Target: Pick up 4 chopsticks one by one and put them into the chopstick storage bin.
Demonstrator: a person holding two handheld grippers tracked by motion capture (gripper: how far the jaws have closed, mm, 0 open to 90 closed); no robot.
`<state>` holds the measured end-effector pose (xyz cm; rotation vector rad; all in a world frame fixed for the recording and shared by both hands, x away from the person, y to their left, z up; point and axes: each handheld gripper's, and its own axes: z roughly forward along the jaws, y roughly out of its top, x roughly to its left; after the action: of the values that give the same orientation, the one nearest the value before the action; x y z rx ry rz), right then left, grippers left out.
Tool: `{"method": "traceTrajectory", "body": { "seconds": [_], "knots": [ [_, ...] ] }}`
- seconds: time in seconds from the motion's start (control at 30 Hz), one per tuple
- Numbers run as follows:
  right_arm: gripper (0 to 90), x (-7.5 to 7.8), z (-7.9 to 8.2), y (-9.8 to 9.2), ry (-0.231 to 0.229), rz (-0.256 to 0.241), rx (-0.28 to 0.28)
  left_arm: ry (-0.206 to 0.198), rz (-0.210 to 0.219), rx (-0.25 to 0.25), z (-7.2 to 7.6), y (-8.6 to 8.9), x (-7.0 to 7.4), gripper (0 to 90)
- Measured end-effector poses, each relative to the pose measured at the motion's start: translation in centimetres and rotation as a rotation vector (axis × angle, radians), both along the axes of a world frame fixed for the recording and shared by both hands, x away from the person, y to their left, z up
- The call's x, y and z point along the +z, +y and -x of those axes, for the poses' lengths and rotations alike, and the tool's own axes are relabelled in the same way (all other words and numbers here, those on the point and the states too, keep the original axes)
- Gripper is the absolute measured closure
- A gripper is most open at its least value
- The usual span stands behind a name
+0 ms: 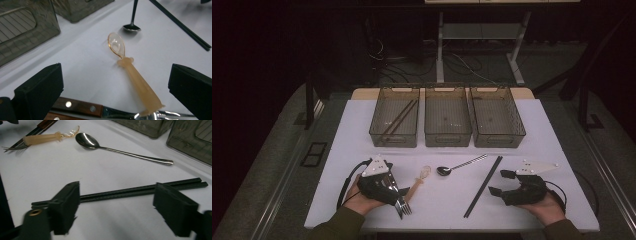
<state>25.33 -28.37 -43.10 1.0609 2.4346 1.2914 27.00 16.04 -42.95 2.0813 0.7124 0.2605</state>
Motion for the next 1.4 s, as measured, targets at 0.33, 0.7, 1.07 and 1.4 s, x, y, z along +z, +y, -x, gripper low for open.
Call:
{"method": "traceTrajectory", "body": {
  "seconds": [0.33,0.7,1.07,1.4],
  "knots": [
    [76.0,-0.7,0.3,1.5,0.041,0.041,0.119,0.005,0.0,-0.026,0.1,-0.1,-0.3,0.0],
    [89.9,-1.4,0.3,3.4,0.065,0.088,0.23,0.0,-0.017,-0.036,0.1,-0.2,-0.4,0.0],
    [89.9,-1.8,0.2,4.4,0.078,0.119,0.259,0.011,-0.01,-0.037,0.0,-0.3,-0.7,0.0],
    [89.9,-1.9,0.0,5.4,0.069,0.129,0.278,0.013,-0.015,-0.039,0.0,-0.3,-0.7,0.0]
  ]
}}
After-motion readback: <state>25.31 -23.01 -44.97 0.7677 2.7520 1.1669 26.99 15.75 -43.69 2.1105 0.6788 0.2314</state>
